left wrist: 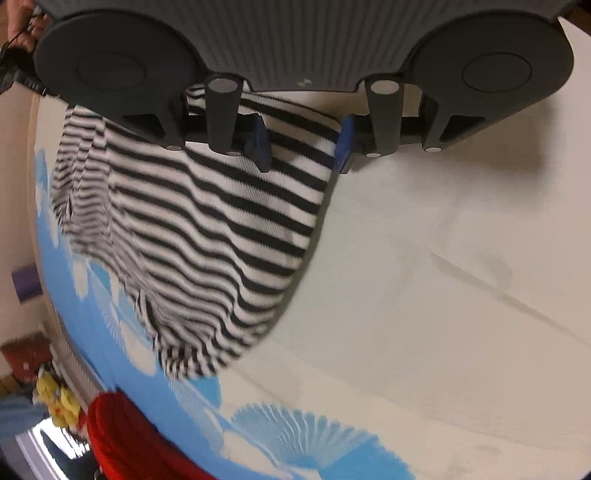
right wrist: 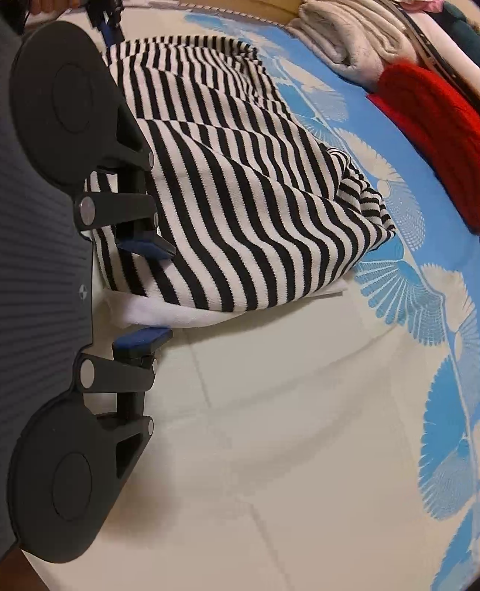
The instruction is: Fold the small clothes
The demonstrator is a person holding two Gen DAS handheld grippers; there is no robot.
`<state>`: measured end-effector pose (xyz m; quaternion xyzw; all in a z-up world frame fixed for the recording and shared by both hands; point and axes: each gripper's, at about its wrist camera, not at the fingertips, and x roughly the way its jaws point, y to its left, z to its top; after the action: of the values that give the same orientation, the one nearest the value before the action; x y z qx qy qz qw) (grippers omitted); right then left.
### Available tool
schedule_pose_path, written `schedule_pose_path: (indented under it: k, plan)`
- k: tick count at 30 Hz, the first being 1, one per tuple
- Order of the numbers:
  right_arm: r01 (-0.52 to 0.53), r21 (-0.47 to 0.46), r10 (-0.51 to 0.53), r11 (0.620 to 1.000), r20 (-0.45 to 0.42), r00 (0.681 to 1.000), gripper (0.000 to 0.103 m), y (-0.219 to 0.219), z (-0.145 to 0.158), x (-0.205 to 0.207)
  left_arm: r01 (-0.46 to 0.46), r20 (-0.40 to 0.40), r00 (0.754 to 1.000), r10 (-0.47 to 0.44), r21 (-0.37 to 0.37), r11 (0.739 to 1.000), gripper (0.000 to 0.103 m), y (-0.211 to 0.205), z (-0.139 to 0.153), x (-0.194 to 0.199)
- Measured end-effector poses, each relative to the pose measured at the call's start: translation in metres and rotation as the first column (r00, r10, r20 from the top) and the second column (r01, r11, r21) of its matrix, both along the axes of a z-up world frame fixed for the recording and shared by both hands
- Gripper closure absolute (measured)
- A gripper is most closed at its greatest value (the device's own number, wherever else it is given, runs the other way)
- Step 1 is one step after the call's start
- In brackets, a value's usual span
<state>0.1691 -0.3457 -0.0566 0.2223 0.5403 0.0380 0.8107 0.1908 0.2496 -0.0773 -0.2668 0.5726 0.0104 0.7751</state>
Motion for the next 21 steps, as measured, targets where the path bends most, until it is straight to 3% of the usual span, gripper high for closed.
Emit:
schedule_pose_path:
  k: [2, 4, 5, 9, 10, 11, 13, 15, 18, 21]
  plan:
    - [-0.017, -0.013, 0.017, 1.000, 0.010, 1.000, 0.077, 0.002, 0.002, -0.001, 0.057, 0.000, 0.998, -0.057, 0.034, 0.998, 0.064, -0.007, -0.003, 0.002]
    - [-0.014, -0.014, 0.015, 1.000, 0.031, 0.999, 0.094, 0.000, 0.006, -0.004, 0.095, 0.023, 0.995, -0.097, 0.074, 0.993, 0.092, -0.010, -0.003, 0.003]
    - [-0.005, -0.005, 0.005, 1.000, 0.051, 0.999, 0.095, -0.003, 0.009, -0.005, 0.093, 0.042, 0.994, -0.097, 0.093, 0.991, 0.101, -0.009, 0.000, 0.001]
    - [0.051, 0.072, -0.063, 0.996, 0.179, 0.982, 0.098, -0.025, 0.037, -0.020, 0.021, 0.242, 0.969, -0.040, 0.080, 0.997, 0.102, 0.008, 0.040, -0.021]
    - [0.057, 0.086, -0.073, 0.995, 0.202, 0.977, 0.098, -0.031, 0.043, -0.025, 0.011, 0.256, 0.966, -0.034, 0.088, 0.996, 0.102, 0.011, 0.045, -0.027]
    - [0.057, 0.083, -0.073, 0.995, 0.208, 0.975, 0.098, -0.035, 0.046, -0.029, 0.006, 0.241, 0.970, -0.029, 0.097, 0.995, 0.102, 0.014, 0.046, -0.032]
    - [0.058, 0.060, -0.068, 0.996, 0.169, 0.983, 0.099, -0.040, 0.042, -0.032, 0.020, 0.134, 0.990, -0.032, 0.095, 0.995, 0.102, 0.017, 0.031, -0.037]
    - [0.051, 0.019, -0.052, 0.999, 0.070, 0.996, 0.099, -0.039, 0.026, -0.030, 0.074, 0.059, 0.995, -0.081, 0.108, 0.991, 0.102, 0.007, 0.021, -0.035]
    - [-0.006, -0.078, 0.004, 0.997, -0.021, 1.000, 0.098, -0.026, 0.010, -0.024, 0.114, 0.053, 0.991, -0.124, 0.171, 0.979, 0.100, -0.007, 0.023, -0.031]
    - [-0.005, -0.096, 0.006, 0.995, 0.006, 1.000, 0.096, -0.021, 0.017, -0.022, 0.093, 0.142, 0.981, -0.129, 0.236, 0.967, 0.096, -0.018, 0.044, -0.027]
